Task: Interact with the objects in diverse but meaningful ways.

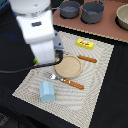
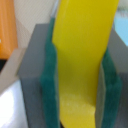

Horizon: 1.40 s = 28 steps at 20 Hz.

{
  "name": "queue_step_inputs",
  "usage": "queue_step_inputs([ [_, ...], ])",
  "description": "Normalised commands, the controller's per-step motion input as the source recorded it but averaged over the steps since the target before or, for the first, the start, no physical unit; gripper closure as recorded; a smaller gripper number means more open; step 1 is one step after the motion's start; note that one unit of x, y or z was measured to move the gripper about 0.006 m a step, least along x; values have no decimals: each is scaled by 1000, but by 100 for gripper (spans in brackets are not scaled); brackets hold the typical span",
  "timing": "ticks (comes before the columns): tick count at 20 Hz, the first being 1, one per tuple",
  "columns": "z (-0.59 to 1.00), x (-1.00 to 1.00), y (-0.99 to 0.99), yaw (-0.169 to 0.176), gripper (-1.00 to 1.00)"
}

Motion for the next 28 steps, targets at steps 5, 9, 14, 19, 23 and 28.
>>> queue_step_inputs([
  [5, -1, 529, 567, 0, 100],
  [9, -61, 509, 281, 0, 100],
  [14, -98, 602, 81, -5, 100],
  [19, -157, 544, 0, -14, 100],
  [23, -235, 360, 16, -12, 100],
  [28, -251, 287, 13, -1, 100],
])
